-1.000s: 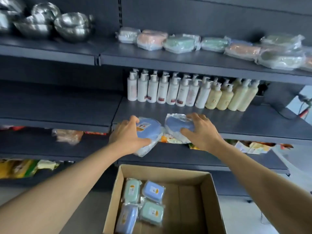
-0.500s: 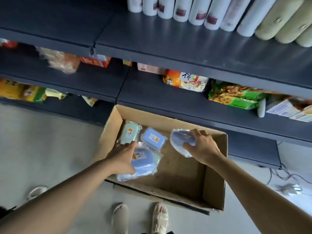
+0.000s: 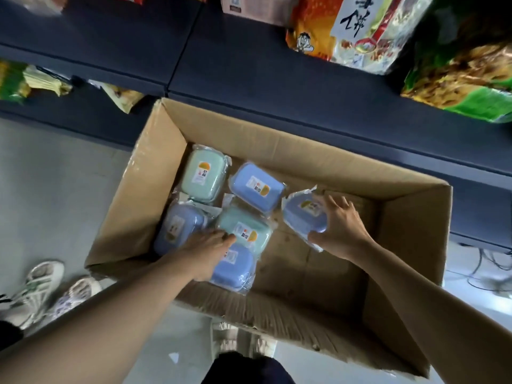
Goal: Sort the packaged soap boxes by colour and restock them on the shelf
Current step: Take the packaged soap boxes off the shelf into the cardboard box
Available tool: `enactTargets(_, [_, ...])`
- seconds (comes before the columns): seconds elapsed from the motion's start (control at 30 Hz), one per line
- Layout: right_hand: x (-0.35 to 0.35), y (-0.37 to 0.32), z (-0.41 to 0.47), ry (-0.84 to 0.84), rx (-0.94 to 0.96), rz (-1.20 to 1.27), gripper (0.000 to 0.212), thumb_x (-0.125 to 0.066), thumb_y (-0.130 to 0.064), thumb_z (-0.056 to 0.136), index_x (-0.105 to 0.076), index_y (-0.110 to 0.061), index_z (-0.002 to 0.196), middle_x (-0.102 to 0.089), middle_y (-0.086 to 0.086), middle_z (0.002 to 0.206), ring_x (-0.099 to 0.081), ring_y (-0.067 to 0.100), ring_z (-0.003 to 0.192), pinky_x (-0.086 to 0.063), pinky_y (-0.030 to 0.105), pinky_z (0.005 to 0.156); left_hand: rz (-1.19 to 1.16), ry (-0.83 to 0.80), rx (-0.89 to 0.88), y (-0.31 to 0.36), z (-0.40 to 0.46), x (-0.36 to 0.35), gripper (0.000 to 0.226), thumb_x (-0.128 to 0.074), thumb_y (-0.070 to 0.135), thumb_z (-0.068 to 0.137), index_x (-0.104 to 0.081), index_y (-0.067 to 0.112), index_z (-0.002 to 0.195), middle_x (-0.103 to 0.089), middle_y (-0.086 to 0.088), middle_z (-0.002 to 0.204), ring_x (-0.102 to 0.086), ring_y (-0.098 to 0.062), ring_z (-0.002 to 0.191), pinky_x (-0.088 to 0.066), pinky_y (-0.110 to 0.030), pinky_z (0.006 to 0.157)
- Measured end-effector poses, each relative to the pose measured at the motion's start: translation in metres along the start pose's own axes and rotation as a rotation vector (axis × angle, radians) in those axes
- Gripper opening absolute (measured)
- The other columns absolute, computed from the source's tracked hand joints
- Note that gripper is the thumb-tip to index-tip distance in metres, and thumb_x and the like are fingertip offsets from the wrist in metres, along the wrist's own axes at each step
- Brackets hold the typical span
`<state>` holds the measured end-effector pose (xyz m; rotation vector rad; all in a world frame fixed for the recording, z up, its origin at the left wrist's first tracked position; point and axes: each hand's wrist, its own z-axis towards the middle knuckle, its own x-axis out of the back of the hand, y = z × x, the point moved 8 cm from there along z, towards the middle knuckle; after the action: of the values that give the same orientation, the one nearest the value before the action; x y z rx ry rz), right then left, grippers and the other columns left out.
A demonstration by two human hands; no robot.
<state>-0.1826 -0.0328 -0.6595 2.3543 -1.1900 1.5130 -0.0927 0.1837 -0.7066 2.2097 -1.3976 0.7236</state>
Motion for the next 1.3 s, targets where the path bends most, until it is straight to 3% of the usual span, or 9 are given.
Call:
enactTargets(0.1, [-0.014,0.001,0.016,0.043,0.046,-0.003,0.087,-0.077,-0.031,0.066,-0.034,-0.024,0.142,-0.038,0.007,0.137,-0.033,0.027,0.125,-0.034,0.036,0.103,0.136,0.079,-0.005,0.005,0.013,-0.004,0.078,-0.071,0.01,0.074,-0.028,0.02,0.138,-0.028,-0.005,0.141,-0.033,-0.027,0.13,-0.029,-0.04,0.104])
enactTargets(0.23, [-0.027,0.002,0.036,0.074,0.145,-0.042,0.086,-0.077,-0.023,0.067,-0.034,-0.017,0.141,-0.033,0.008,0.141,-0.03,0.027,0.128,-0.024,0.034,0.107,0.206,0.163,0.056,0.002,0.02,-0.01,0.076,-0.068,0.005,0.072,-0.027,0.022,0.133,-0.025,-0.008,0.138,-0.031,-0.028,0.125,-0.035,-0.04,0.094])
enactTargets(0.33, [-0.033,0.013,0.051,0.051,0.165,-0.091,0.085,-0.075,-0.011,0.072,-0.03,-0.012,0.144,-0.03,0.008,0.147,-0.025,0.025,0.136,-0.019,0.034,0.112,0.189,0.15,0.037,0.001,0.025,-0.014,0.082,-0.073,0.02,0.072,-0.025,0.023,0.138,-0.024,-0.009,0.138,-0.029,-0.029,0.126,-0.035,-0.042,0.097])
enactTargets(0.47, [-0.035,0.014,0.06,0.066,0.139,-0.096,0.073,-0.063,0.006,0.079,-0.03,-0.005,0.144,-0.028,0.012,0.15,-0.026,0.028,0.139,-0.031,0.038,0.11,0.051,0.176,0.085,-0.004,0.02,0.008,0.074,-0.069,0.05,0.075,-0.034,0.018,0.131,-0.032,-0.006,0.132,-0.036,-0.024,0.124,-0.037,-0.037,0.096])
enactTargets(0.57, [-0.029,0.003,0.047,0.105,0.096,-0.109,0.062,-0.06,0.001,0.082,-0.036,-0.009,0.138,-0.027,0.013,0.146,-0.037,0.032,0.129,-0.045,0.039,0.093,-0.011,0.247,0.123,-0.008,0.009,0.037,0.054,-0.061,0.038,0.087,-0.037,0.016,0.129,-0.037,-0.007,0.128,-0.042,-0.024,0.12,-0.039,-0.034,0.09])
enactTargets(0.67, [-0.013,-0.006,0.021,0.11,0.055,-0.068,0.06,-0.06,-0.005,0.083,-0.036,-0.013,0.138,-0.033,0.011,0.139,-0.045,0.033,0.119,-0.047,0.037,0.086,-0.031,0.278,0.127,-0.006,-0.007,0.067,0.046,-0.059,0.025,0.088,-0.038,0.016,0.128,-0.042,-0.007,0.126,-0.045,-0.025,0.119,-0.039,-0.035,0.088])
enactTargets(0.87, [0.079,-0.033,-0.042,0.061,0.027,-0.047,0.062,-0.058,-0.015,0.087,-0.028,-0.015,0.142,-0.044,0.011,0.135,-0.05,0.031,0.118,-0.046,0.037,0.092,-0.081,0.363,0.102,0.004,-0.066,0.147,0.04,-0.057,0.019,0.087,-0.042,0.017,0.124,-0.05,-0.006,0.12,-0.051,-0.026,0.113,-0.04,-0.035,0.083])
enactTargets(1.1, [0.227,-0.071,-0.124,0.168,0.027,-0.12,0.059,-0.054,-0.023,0.09,-0.029,-0.017,0.143,-0.045,0.01,0.136,-0.048,0.03,0.121,-0.046,0.039,0.091,-0.142,0.533,0.046,0.019,-0.171,0.265,0.036,-0.058,0.032,0.087,-0.044,0.02,0.119,-0.051,-0.002,0.12,-0.051,-0.025,0.116,-0.04,-0.036,0.086])
enactTargets(1.3, [0.337,-0.099,-0.19,0.313,0.029,-0.185,0.052,-0.058,-0.028,0.089,-0.039,-0.014,0.134,-0.049,0.011,0.131,-0.051,0.032,0.116,-0.045,0.037,0.088,-0.148,0.718,-0.025,0.041,-0.263,0.362,0.042,-0.059,0.035,0.089,-0.045,0.024,0.127,-0.049,0.003,0.129,-0.048,-0.021,0.119,-0.04,-0.033,0.086])
